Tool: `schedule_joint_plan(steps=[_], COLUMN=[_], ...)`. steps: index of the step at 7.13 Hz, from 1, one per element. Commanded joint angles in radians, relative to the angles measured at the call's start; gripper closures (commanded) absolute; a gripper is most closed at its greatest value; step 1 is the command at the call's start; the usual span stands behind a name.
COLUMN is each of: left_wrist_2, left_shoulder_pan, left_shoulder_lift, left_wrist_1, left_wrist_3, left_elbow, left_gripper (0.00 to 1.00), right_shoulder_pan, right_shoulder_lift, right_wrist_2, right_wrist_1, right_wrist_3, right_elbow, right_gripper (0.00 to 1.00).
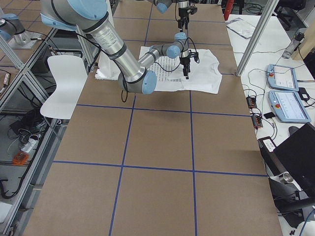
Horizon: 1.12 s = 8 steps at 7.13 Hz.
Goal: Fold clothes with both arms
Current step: 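Lower the right gripper to the shirt side edge at mid-body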
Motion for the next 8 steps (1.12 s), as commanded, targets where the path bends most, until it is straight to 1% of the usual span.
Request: schedule_joint_plan(steps=[1, 3, 4, 5, 6, 7, 8], left_wrist_2=[0.0, 0.002, 0.002, 0.002, 0.002, 0.002, 0.002], left_shoulder_pan=[0.002, 0.005, 0.007, 0.005, 0.005, 0.005, 0.005], left_shoulder_lift=[0.0, -0.001, -0.002, 0.0, 0.0, -0.001, -0.002], left_wrist_1=[0.0, 0.0, 0.0, 0.0, 0.0, 0.0, 0.0], left_wrist_3=[-0.005, -0.011, -0.011, -0.011, -0.013, -0.013, -0.013], left_elbow=[0.0, 0.0, 0.0, 0.0, 0.0, 0.0, 0.0], left_gripper=[0.0, 0.0, 0.0, 0.0, 0.0, 0.0, 0.0], right_shoulder_pan=[-0.002, -0.002, -0.002, 0.001, 0.004, 0.008, 0.025], right_shoulder_lift=[-0.003, -0.003, -0.012, -0.02, -0.044, -0.11, -0.141], right_wrist_2=[-0.003, -0.002, 0.0, 0.0, -0.003, -0.008, -0.006], right_wrist_1=[-0.024, -0.152, -0.216, -0.32, -0.393, -0.399, -0.4], right_wrist_3=[-0.033, -0.122, -0.171, -0.254, -0.326, -0.368, -0.42], right_elbow=[-0.009, 0.01, 0.039, 0.084, 0.125, 0.168, 0.202], right_gripper=[0.0, 0.0, 0.0, 0.0, 0.0, 0.0, 0.0])
